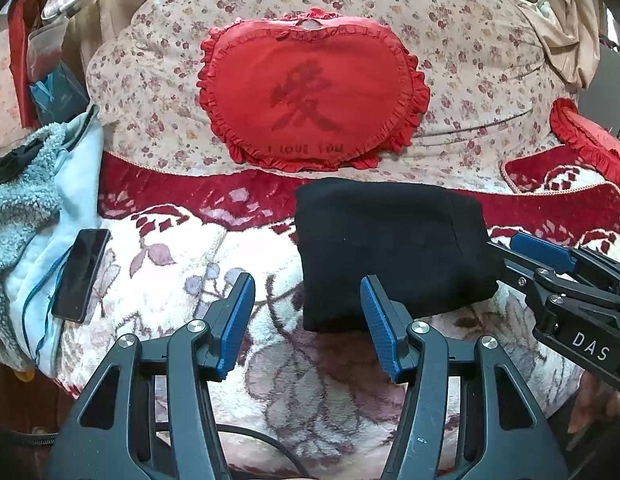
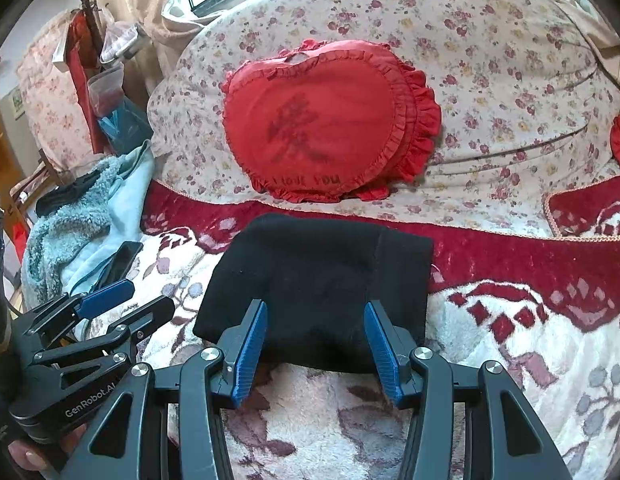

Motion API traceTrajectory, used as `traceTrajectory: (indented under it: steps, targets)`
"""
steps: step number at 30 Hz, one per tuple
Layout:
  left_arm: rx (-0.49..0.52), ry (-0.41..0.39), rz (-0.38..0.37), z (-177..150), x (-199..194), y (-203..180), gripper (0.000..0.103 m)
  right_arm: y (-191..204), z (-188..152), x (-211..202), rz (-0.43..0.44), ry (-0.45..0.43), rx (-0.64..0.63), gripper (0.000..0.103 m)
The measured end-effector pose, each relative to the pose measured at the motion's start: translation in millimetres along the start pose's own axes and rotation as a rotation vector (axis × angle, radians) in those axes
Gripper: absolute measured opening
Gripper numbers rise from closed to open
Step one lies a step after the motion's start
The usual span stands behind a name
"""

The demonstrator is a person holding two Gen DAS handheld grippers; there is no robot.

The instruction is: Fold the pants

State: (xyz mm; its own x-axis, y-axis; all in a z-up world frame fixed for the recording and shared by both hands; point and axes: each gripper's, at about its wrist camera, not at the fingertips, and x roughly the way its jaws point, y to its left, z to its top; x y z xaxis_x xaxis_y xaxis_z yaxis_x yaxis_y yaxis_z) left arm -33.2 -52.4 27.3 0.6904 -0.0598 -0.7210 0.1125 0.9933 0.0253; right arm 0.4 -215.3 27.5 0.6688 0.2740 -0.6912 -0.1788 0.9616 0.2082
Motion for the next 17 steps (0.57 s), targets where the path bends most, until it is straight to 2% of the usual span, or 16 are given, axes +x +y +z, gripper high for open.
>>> traceTrajectory:
  steps: [12, 17]
  targets:
    - [0.007, -0.002, -0.013, 1.2, 10.4, -2.6, 0.055, -16.4, -1.5, 8.1, -0.011, 0.011, 0.023, 0.049]
    - [0.003, 0.002, 0.003, 0.6, 18.8, -0.2, 0.055, -43.8, -4.5, 10.7, -0.075, 0.006, 0.035, 0.049]
